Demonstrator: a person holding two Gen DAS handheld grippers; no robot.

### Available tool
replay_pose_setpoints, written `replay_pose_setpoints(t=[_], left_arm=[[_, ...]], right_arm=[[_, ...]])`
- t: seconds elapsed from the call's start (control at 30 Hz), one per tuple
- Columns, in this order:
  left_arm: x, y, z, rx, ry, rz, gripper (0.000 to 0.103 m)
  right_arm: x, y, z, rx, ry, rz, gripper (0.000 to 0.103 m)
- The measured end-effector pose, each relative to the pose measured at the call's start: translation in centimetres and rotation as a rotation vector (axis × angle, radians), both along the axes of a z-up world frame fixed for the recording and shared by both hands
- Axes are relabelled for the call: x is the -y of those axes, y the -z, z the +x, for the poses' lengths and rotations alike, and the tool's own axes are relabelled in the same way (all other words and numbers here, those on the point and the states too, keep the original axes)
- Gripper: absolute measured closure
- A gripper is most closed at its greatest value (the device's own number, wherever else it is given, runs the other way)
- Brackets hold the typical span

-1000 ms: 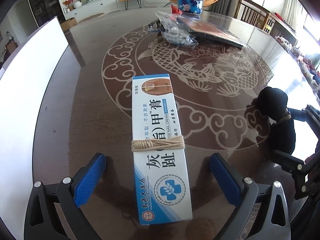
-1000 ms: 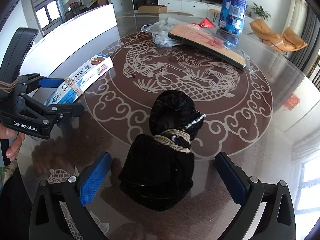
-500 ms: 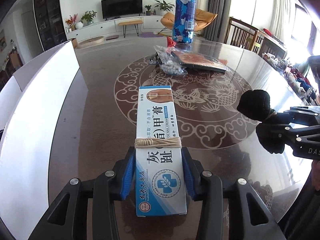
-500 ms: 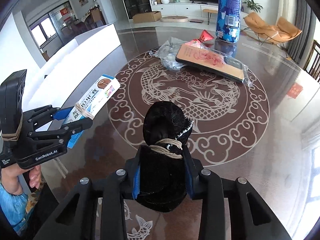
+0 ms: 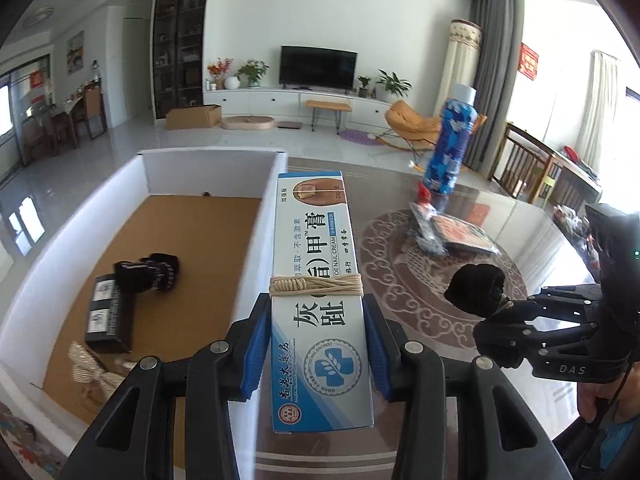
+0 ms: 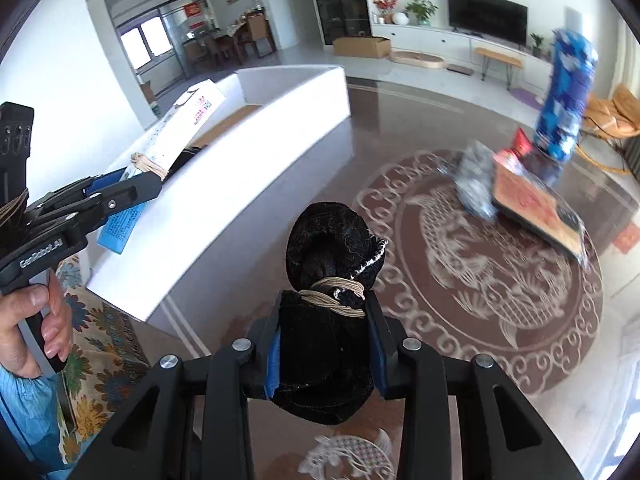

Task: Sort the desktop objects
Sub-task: 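Carry the box in the left tool into the cardboard box while right tool drops the pouch there, then move both open tools back over the table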

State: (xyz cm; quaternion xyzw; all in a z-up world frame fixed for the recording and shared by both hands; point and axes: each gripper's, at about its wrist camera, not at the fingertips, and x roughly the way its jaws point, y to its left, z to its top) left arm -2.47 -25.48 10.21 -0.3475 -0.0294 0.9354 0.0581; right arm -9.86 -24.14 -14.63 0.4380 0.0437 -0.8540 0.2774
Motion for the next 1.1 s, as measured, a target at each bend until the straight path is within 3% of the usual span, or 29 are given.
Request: replay_pose_setpoints(t=[0.17, 0.27, 0.43, 0.6, 0.67, 0.7, 0.73, 0.77, 0.8, 0.87, 0.97, 1.1], left_arm=[[9.6, -0.7, 1.0, 0.013, -0.196, -0.040, 0.059], [13.8, 0.0, 1.1, 0.049, -0.281, -0.049, 0.059], [17.8, 2.1, 0.3, 0.111, -0.348, -0.033, 0.059], [18.9, 4.7, -0.6, 0.171, -0.355, -0.007, 0.059], [18.8, 5.5, -0.9, 0.199, -0.359, -0.010, 0.058], [18.6, 5.8, -1.0, 0.214, -0.370, -0.025, 0.057], [18.5, 6.1, -1.2, 0.226, -0.385, -0.048, 0.053], [18.3, 6.3, -1.2, 0.234, -0.404, -0.072, 0.040], [18.1, 6.3, -1.0, 0.227, -0.429, -0.092, 0.027], [18.0, 5.8, -0.4, 0.193, -0.464, -0.100, 0.019], [17.8, 4.4, 1.1, 0.129, -0.475, -0.084, 0.019], [13.7, 1.9, 1.9, 0.028, -0.406, -0.092, 0.019]], right_arm=[[10.0, -4.5, -0.3, -0.062, -0.178, -0.080, 0.067], [15.4, -5.6, -0.8, -0.072, -0.251, -0.114, 0.067], [22.4, -3.4, -2.5, -0.048, -0.301, -0.074, 0.067], [26.3, 0.0, -3.7, -0.015, -0.314, -0.007, 0.067], [27.2, 1.0, -3.8, 0.007, -0.329, 0.001, 0.053], [27.2, 1.5, -3.9, 0.020, -0.332, 0.009, 0.045], [27.2, 1.8, -4.0, 0.031, -0.330, 0.010, 0.024], [26.8, 1.9, -3.9, 0.027, -0.322, 0.004, 0.016], [26.3, 1.8, -3.8, 0.016, -0.315, -0.002, 0.016], [25.0, 1.3, -3.4, -0.014, -0.302, -0.027, 0.016], [21.1, 0.0, -1.7, -0.135, -0.257, -0.056, 0.013], [13.6, 0.5, 0.4, -0.266, -0.122, -0.025, 0.000]])
